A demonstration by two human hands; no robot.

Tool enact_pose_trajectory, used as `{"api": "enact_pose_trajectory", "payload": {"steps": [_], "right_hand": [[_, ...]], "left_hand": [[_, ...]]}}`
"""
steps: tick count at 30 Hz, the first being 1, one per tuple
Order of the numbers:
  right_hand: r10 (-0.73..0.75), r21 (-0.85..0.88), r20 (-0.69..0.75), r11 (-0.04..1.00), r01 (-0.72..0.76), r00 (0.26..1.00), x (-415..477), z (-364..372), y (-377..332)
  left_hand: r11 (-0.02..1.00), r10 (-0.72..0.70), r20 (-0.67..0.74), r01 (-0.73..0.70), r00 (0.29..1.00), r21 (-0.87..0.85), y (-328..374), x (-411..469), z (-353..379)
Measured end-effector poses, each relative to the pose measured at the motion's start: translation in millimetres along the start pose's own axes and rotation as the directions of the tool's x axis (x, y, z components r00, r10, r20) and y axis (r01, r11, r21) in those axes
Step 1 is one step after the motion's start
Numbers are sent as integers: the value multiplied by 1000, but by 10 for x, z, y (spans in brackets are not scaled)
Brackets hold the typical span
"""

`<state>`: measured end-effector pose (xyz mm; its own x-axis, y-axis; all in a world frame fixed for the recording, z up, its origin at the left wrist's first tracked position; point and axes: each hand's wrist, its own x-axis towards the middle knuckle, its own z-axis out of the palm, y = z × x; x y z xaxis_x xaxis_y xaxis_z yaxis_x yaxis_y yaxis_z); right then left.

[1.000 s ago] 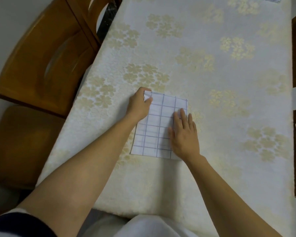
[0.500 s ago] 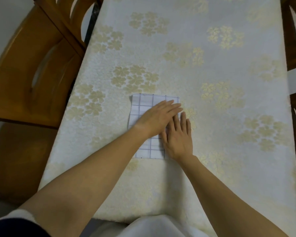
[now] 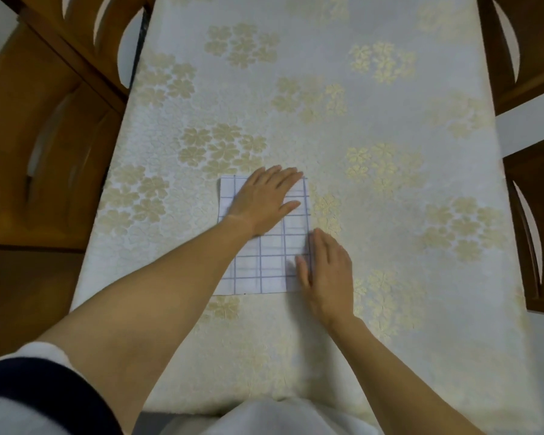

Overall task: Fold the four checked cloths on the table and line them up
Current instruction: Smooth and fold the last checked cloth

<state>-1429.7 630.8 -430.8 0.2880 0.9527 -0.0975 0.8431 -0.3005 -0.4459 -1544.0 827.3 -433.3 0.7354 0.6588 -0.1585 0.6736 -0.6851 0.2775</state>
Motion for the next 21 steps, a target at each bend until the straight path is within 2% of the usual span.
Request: {"api": "enact_pose_trajectory", "payload": {"steps": [1, 2, 4, 6, 7, 9, 12, 17, 21], "right_hand": [[72, 73, -93, 995, -66, 993, 81, -67, -36], [172, 161, -125, 975, -151, 977, 178, -139, -68], [364, 341, -4, 876, -340, 932, 411, -261, -124], [431, 366, 128, 817, -446, 893, 628, -316, -146], [439, 332, 164, 819, -469, 883, 712, -317, -144], [457, 284, 214, 817, -502, 864, 818, -319, -142], [433, 257, 276, 827, -500, 858, 872, -353, -116], [311, 330, 298, 854, -403, 903, 882, -451, -23], [309, 449, 308, 787, -424, 900, 847, -539, 40]], "left_hand": [[997, -39, -29, 37, 999, -68, 7, 40, -62], [989, -86, -50, 79, 995, -121, 11, 90, -135], [971, -165, -38, 155, 986, -183, 18, 214, -291], [929, -205, 99, 225, 974, -293, 11, 344, -423], [905, -205, 196, 262, 959, -335, 9, 402, -477], [909, -175, 348, 287, 921, -303, 0, 494, -553], [935, -115, 444, 247, 889, -253, 5, 565, -595], [889, -51, 364, 208, 930, -408, 9, 557, -607], [875, -99, 282, 219, 954, -432, 10, 482, -601]]}}
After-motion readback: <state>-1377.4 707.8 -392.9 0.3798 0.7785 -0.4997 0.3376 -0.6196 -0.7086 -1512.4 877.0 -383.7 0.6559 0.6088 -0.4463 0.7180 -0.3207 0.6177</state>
